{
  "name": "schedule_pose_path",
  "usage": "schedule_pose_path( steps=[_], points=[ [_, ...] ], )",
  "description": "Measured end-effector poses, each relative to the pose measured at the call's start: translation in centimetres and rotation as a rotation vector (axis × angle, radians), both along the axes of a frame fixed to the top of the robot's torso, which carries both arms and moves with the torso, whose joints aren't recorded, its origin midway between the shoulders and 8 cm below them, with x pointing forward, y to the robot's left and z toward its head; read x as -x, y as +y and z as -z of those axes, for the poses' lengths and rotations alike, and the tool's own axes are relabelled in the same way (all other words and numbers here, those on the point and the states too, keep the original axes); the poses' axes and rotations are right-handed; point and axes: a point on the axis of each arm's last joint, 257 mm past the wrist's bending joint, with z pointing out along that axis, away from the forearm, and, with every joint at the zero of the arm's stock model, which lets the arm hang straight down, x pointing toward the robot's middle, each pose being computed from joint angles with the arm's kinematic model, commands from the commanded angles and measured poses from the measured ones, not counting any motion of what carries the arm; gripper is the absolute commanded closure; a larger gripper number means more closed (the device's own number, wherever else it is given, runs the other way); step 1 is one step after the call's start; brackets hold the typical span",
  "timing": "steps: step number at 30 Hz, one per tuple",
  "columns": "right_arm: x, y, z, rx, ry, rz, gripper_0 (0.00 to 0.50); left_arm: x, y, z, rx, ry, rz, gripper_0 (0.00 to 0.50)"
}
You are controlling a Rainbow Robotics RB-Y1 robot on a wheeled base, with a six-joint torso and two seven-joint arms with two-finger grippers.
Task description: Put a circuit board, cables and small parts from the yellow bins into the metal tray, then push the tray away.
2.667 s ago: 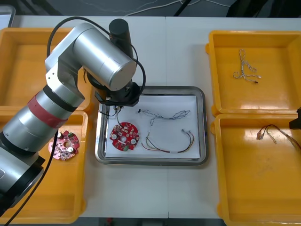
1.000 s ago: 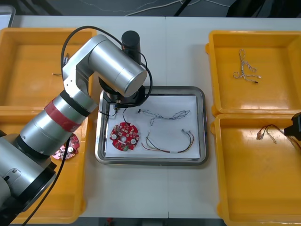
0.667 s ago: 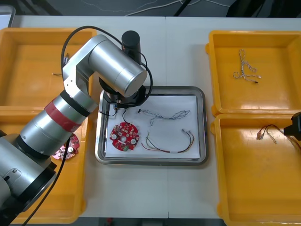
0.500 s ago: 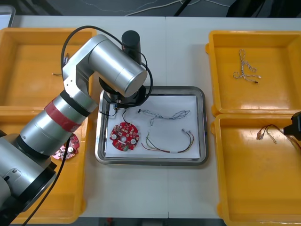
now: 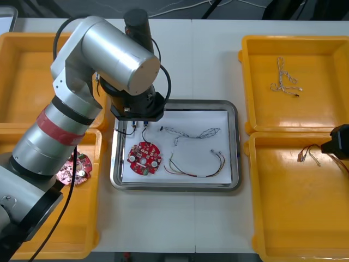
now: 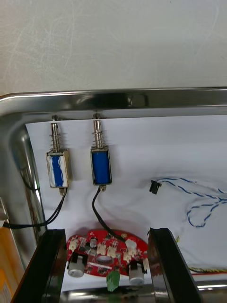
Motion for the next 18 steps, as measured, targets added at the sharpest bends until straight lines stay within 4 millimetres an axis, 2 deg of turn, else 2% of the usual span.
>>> schedule_pose_path(
  steps=[4,10,15,18],
  points=[
    [-0.8,2.0,-0.4,0.006,-0.007,-0.061,0.000,0.5,0.8,-1.3,0.012,0.000,0.004,0.000],
    [-1.8,5.8,-1.3,0.024,-0.021,-0.180,0.000,0.1,2.6,-3.8,0.038,-0.045,0.012,0.000],
    [-2.0,9.3,-1.7,0.055,-0.030,-0.295,0.000,-0.7,5.8,-6.7,0.070,-0.102,-0.023,0.000],
    [-1.9,11.2,-1.7,0.075,-0.031,-0.360,0.000,-0.9,8.5,-7.6,0.075,-0.122,-0.043,0.000]
  ],
)
